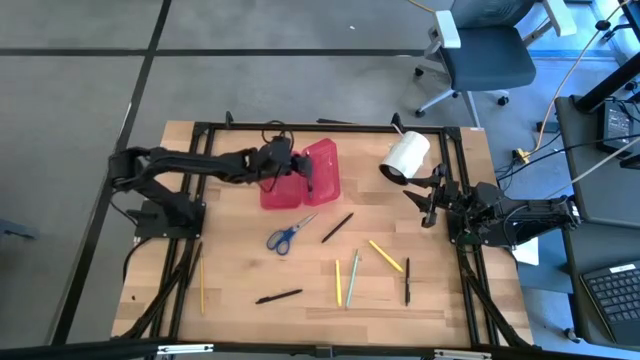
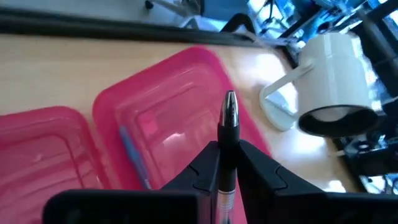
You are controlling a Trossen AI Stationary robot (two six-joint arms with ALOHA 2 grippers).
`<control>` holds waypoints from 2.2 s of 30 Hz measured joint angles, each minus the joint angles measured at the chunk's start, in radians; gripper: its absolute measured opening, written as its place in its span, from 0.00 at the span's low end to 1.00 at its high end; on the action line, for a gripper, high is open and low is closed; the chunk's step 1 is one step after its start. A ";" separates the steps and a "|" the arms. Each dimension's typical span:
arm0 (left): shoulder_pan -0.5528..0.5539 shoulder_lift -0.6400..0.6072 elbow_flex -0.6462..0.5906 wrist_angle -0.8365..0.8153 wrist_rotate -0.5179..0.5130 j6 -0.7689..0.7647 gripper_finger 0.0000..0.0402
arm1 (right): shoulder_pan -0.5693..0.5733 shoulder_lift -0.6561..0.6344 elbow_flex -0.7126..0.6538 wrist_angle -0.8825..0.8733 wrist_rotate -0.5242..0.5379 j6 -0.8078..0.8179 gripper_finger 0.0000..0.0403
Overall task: Pick & place school supplies into a supply box
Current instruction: Put the black pen into the red supply box, then put the yellow pencil into the red supply box
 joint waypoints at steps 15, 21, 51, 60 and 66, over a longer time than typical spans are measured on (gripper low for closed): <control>0.072 0.223 0.000 0.179 0.167 -0.034 0.11 | 0.000 0.000 0.000 0.001 0.000 0.000 0.43; 0.072 0.231 0.000 0.179 0.165 -0.033 0.11 | 0.000 0.000 0.000 0.000 0.000 0.000 0.43; 0.072 0.231 0.000 0.177 0.155 -0.031 0.18 | 0.000 0.000 0.000 0.000 0.000 0.000 0.43; 0.072 0.218 0.000 0.183 0.193 0.102 0.24 | 0.000 0.000 0.000 0.000 0.000 0.000 0.43; 0.065 0.124 0.011 0.156 0.251 0.272 0.25 | 0.000 0.000 0.000 -0.003 0.000 0.000 0.43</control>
